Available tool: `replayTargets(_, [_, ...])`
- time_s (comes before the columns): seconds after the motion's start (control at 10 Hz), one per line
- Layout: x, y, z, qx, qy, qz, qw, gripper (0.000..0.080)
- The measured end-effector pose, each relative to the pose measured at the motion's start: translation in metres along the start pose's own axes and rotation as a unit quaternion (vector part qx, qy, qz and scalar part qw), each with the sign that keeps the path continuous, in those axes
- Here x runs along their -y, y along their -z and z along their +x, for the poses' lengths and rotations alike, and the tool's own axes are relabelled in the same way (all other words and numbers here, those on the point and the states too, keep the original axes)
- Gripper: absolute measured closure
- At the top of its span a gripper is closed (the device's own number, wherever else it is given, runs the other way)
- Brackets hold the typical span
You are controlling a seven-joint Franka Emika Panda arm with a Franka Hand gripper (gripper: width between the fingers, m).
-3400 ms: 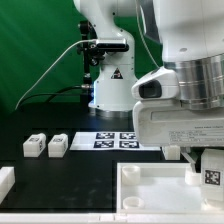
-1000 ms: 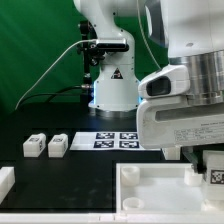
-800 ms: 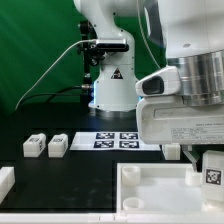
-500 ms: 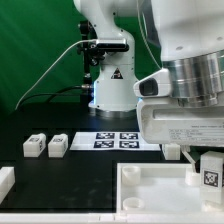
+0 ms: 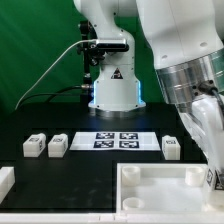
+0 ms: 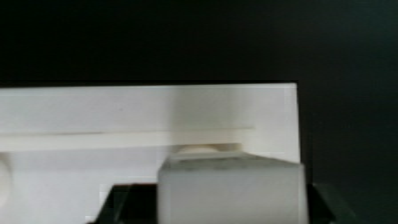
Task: Assemble one leg
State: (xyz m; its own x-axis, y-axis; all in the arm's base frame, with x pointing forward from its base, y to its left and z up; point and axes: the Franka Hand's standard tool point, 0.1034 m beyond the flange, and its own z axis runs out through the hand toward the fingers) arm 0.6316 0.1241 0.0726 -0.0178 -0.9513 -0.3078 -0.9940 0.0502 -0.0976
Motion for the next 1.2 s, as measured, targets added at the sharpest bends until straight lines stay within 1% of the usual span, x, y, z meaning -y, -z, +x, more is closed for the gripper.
replayTargets(0.1, [-0.0001, -0.0001, 0.0000, 0.000, 0.009, 0.000, 1.000, 0.0499])
replayTargets(0.2, [-0.0001, -0.0002, 0.0000, 0.000, 0.026, 0.000, 1.000, 0.0299])
replayTargets(0.3, [-0.0009, 0.0002, 0.0006, -0.003, 0.068, -0.006, 0.998, 0.0184])
replayTargets(0.4, [-0.0012, 0.0021, 0.0013, -0.005, 0.141, -0.019, 0.990, 0.0184])
replayTargets(0.5, [0.0005, 0.0060, 0.0010, -0.008, 0.224, -0.034, 0.974, 0.0153])
replayTargets(0.6, [-0.0005, 0.0076, -0.0033, -0.020, 0.316, -0.055, 0.947, 0.0153])
replayTargets(0.7, [0.0004, 0.0069, -0.0047, -0.019, 0.375, -0.053, 0.925, 0.0153])
replayTargets(0.9, [-0.0007, 0.0058, -0.0027, -0.017, 0.466, -0.057, 0.883, 0.0150])
replayTargets(1.0, [-0.0056, 0.0023, -0.0001, -0.019, 0.559, -0.069, 0.826, 0.0150])
replayTargets(1.1, [-0.0085, 0.0005, 0.0030, -0.019, 0.625, -0.079, 0.776, 0.0150])
replayTargets(1.2, [-0.0081, 0.0006, 0.0029, -0.018, 0.627, -0.077, 0.775, 0.0150])
